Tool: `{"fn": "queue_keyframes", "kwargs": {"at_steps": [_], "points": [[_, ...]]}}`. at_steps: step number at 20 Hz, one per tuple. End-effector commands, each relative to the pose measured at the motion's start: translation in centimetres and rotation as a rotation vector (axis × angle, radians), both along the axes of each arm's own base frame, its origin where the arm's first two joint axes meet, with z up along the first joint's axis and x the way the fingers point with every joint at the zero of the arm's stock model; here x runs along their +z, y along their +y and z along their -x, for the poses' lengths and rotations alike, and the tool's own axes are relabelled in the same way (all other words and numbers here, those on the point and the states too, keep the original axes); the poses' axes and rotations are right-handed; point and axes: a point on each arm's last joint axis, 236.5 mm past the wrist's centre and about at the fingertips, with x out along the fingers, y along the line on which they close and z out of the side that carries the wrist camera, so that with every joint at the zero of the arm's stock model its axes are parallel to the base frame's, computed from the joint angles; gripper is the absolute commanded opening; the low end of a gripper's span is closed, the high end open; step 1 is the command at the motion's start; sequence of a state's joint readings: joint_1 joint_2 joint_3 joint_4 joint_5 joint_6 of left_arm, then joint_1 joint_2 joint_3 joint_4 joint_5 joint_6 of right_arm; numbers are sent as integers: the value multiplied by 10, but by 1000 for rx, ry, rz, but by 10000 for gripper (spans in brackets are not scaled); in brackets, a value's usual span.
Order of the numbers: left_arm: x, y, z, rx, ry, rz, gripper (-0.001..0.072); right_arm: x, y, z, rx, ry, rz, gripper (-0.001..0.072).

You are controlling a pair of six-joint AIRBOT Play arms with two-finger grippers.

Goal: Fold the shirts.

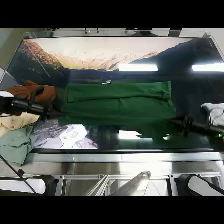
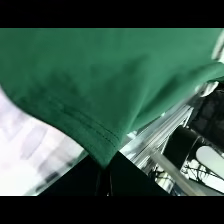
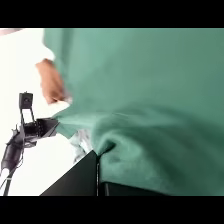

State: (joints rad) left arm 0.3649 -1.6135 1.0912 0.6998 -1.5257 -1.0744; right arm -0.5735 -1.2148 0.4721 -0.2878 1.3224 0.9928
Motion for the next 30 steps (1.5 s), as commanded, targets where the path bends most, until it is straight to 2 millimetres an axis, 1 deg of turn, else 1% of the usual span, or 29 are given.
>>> {"fn": "queue_keyframes", "kwargs": {"at_steps": [1, 2, 3, 4, 6, 8, 9, 11, 12, 13, 14, 15, 16, 17, 18, 19, 20, 21, 22, 23, 25, 26, 27, 28, 29, 30], "points": [[37, -6, -59, 32, -173, 18, 27, 30, -1, -79, -25, -158, 95, 18], [38, -7, -74, 36, -182, 9, 27, 33, -4, -105, -14, -183, 117, 18], [37, -8, -87, 29, -189, 5, 28, 33, -7, -126, 0, -198, 123, 18], [33, -9, -101, 29, -192, 1, 28, 28, -10, -146, 12, -205, 124, 18], [19, -11, -130, 35, -191, -6, 27, 7, -16, -178, 28, -196, 121, 18], [1, -14, -151, 32, -179, -4, 20, -16, -20, -198, 53, -216, 139, 18], [-7, -16, -160, 26, -177, -3, 20, -29, -22, -205, 60, -217, 143, 18], [-20, -18, -173, 17, -176, -1, 24, -44, -23, -206, 80, -223, 152, 18], [-23, -19, -175, -1, -176, 4, 194, -48, -23, -202, 102, -230, 176, 85], [-24, -17, -177, -7, -167, 2, 295, -47, -27, -199, 128, -248, 200, 309], [-21, -11, -178, -10, -155, 8, 295, -41, -31, -193, 172, -284, 217, 416], [-15, -4, -177, -7, -142, 13, 295, -36, -40, -185, 226, -300, 246, 416], [-11, 7, -177, 10, -121, -1, 295, -35, -57, -177, 272, -293, 303, 437], [-6, 19, -177, 39, -98, -16, 295, -40, -80, -171, 282, -245, 380, 556], [1, 28, -176, 65, -86, -15, 295, -49, -103, -166, 267, -185, 452, 649], [9, 31, -174, 68, -87, -4, 294, -58, -118, -162, 252, -138, 496, 651], [16, 28, -170, 66, -89, 5, 295, -68, -125, -156, 257, -96, 516, 651], [19, 25, -166, 57, -87, 5, 294, -78, -126, -150, 266, -46, 512, 651], [24, 16, -163, 39, -89, 4, 294, -84, -118, -147, 284, -26, 482, 651], [27, 4, -160, 14, -96, 5, 294, -85, -102, -145, 308, -23, 430, 651], [31, -27, -153, -50, -100, 8, 292, -83, -68, -150, 348, -57, 353, 650], [32, -45, -148, -93, -98, 12, 265, -80, -51, -155, 364, -82, 330, 646], [31, -66, -142, -145, -105, 14, 150, -78, -34, -159, 376, -98, 310, 643], [31, -90, -136, -201, -118, 16, 56, -77, -19, -162, 387, -108, 299, 632], [31, -116, -129, -254, -135, 18, 8, -77, -8, -164, 396, -114, 295, 437], [30, -142, -123, -299, -146, 15, 10, -78, -2, -165, 403, -119, 303, 218]]}}
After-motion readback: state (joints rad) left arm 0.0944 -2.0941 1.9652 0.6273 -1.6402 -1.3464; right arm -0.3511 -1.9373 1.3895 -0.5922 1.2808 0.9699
